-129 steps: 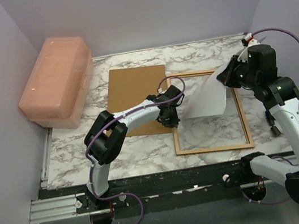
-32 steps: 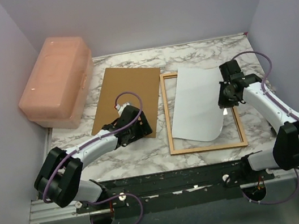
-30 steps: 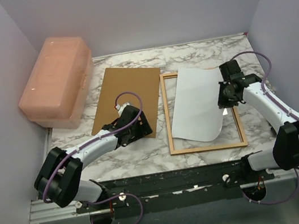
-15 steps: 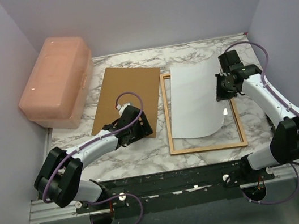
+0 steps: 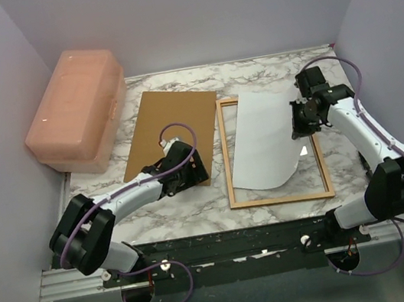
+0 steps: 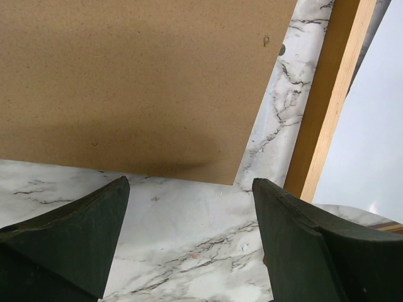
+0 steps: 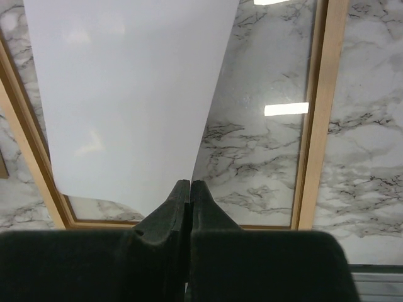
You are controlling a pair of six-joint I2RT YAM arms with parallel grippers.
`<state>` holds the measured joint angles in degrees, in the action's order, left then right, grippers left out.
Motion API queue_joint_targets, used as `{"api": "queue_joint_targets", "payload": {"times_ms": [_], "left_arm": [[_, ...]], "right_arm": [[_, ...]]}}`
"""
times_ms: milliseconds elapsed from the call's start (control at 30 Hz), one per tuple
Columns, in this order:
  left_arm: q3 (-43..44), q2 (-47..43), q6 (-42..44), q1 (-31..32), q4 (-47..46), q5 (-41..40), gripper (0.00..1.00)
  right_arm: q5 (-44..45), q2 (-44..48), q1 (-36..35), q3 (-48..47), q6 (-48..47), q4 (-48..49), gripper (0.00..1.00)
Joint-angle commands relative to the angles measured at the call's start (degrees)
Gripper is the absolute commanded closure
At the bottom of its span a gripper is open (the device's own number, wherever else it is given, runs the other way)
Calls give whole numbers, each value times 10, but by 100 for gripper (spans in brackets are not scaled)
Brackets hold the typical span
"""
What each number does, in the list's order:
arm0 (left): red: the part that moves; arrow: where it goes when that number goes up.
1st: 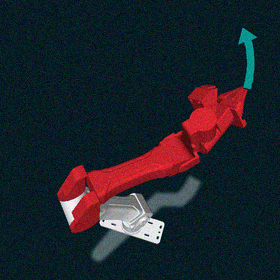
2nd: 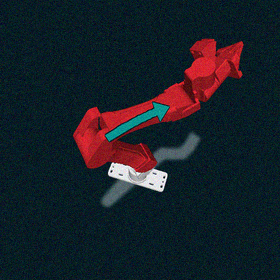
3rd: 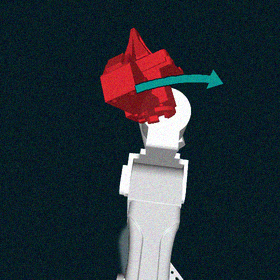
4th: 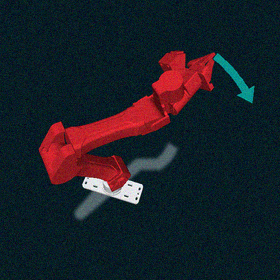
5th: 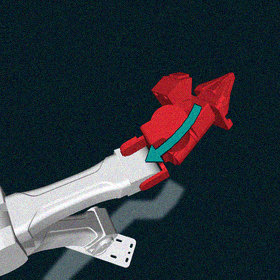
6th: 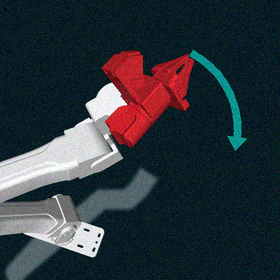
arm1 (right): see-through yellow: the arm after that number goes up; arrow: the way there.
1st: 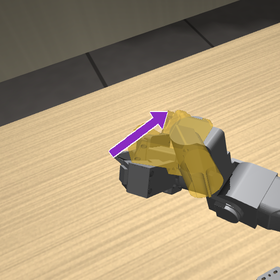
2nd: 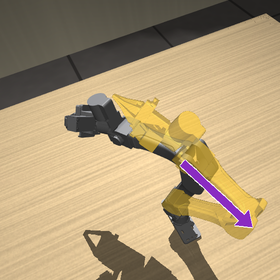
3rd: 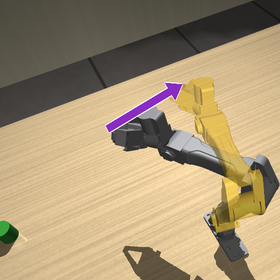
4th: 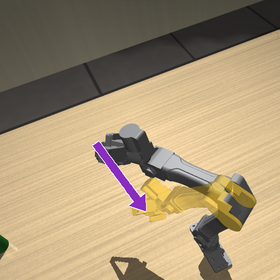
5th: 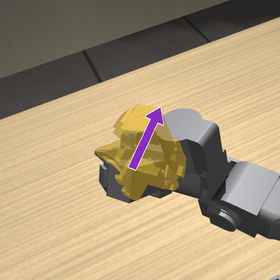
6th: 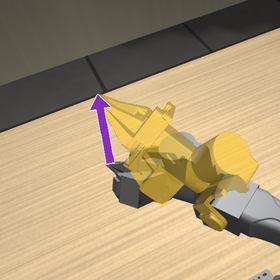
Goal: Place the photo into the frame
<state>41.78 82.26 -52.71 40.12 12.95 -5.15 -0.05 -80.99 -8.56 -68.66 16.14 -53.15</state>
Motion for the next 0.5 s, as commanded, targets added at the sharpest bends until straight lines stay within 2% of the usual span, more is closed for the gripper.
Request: {"api": "queue_joint_targets", "payload": {"times_ms": [0,233,467], "left_arm": [[21,14,9,7,3,12,19],[31,26,12,16,9,9,19],[38,36,15,19,19,4,19]], "right_arm": [[-23,15,-1,-34,-10,-46,99],[17,9,-22,-57,-20,-63,99],[62,-53,-74,-59,-23,-65,99]]}}
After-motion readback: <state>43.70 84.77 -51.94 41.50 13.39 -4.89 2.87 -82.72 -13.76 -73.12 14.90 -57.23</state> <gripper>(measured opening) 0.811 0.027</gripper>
